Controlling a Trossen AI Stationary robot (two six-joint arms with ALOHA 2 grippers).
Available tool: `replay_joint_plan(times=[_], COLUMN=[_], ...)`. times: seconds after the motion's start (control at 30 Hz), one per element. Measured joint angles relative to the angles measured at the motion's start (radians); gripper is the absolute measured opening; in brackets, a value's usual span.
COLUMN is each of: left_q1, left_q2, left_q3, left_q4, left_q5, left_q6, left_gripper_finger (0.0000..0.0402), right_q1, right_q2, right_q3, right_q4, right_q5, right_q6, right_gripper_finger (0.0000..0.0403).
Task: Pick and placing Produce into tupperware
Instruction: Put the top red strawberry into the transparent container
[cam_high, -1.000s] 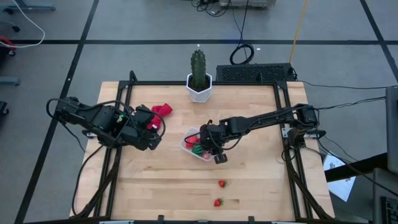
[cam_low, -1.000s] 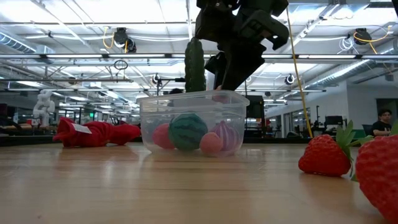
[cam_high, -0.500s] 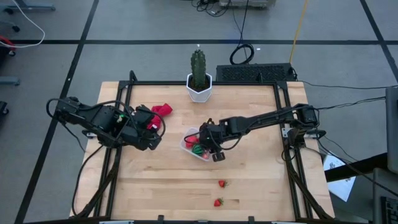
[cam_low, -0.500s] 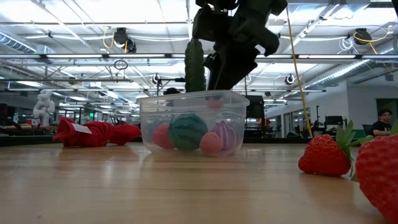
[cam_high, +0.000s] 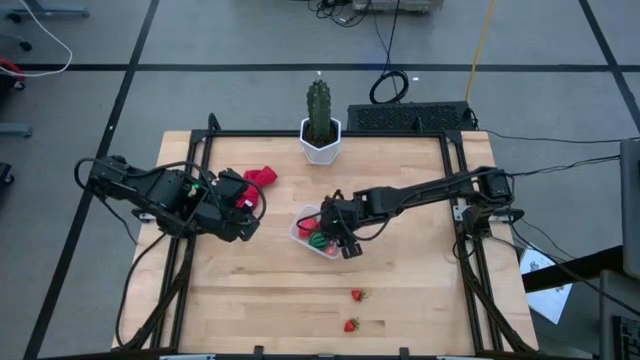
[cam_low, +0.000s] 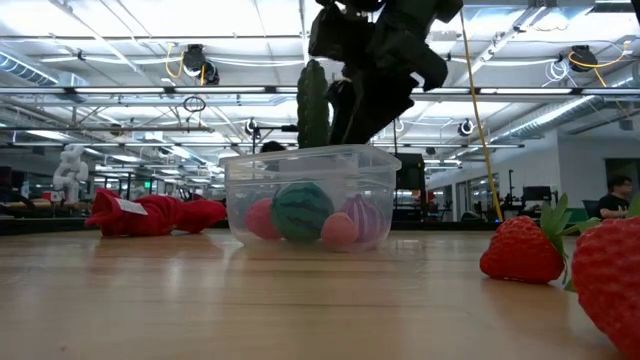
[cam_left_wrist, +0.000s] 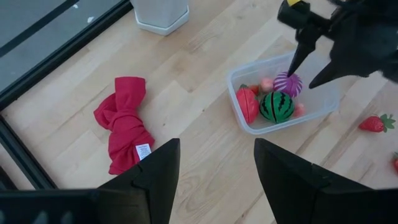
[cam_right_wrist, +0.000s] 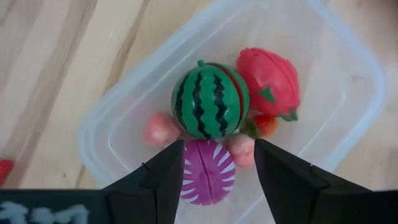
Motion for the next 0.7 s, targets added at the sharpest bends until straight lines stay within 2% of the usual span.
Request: replay_joint_plan(times=[0.23,0.43,0.7], left_q1=[0.000,0.000,0.000], left_q2=[0.000,0.000,0.000], left_q3=[0.000,0.000,0.000], left_q4=[0.000,0.000,0.001], left_q5=[0.000,0.000,0.000], left_q6=[-0.004,-0.016,-0.026], left_gripper_finger=[0.0209,0.0209,0.0209], right_q1=[0.050,0.135,0.260], right_q2=[-0.120,-0.244,-0.263], right_q3=[0.000,0.001,-0.015], right_q4=[0.014,-0.105,-0.272], right_q5=[0.000,0.000,-0.003], right_q6=[0.075,0.161,0.188], right_gripper_finger=[0.0186,0.0186,0.0185])
